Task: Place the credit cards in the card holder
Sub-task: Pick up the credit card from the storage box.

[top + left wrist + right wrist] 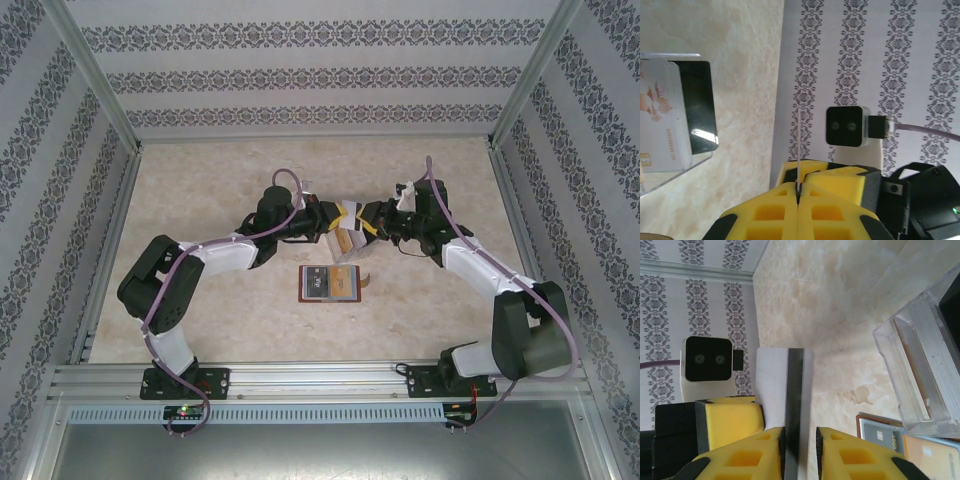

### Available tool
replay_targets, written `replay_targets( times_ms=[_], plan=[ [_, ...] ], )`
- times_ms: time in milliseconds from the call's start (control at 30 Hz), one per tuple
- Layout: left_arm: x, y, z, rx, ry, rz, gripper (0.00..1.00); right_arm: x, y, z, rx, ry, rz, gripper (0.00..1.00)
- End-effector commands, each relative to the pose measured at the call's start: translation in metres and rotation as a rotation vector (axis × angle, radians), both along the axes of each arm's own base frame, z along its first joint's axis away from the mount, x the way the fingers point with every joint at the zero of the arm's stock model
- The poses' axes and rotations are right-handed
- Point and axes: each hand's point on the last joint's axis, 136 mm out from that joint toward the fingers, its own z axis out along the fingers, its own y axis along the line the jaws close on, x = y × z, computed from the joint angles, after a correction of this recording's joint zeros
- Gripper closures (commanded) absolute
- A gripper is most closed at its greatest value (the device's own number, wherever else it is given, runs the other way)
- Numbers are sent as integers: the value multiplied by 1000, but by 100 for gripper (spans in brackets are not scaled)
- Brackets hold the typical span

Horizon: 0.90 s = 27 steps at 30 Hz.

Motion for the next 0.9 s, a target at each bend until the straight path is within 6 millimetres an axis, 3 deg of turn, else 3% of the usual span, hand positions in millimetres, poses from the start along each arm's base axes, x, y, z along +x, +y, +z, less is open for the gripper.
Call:
replay_targets(
  times_ms=[0, 167, 367, 600, 633, 733, 867],
  plan=[
    [2, -1, 19, -106, -16, -7, 97, 0, 6, 7, 59, -9, 36, 75],
    [3, 3, 19, -142, 32, 22, 97, 3, 2, 7, 50, -4, 19, 77],
    [3, 10, 20, -205, 117, 77, 95, 1, -1, -6, 26, 67, 0, 88],
    [3, 13, 17, -194, 184, 107, 93, 3, -1, -7, 31, 88, -8, 91],
    [3, 13, 16, -187, 182, 105, 90, 4, -1, -6, 31, 85, -7, 93],
    [0, 12, 5, -127, 198, 88, 69, 4, -1, -4, 26, 81, -8, 95],
    [-16, 26, -34, 103, 242, 87, 47, -1, -5, -4, -24, 45, -8, 96]
  ],
)
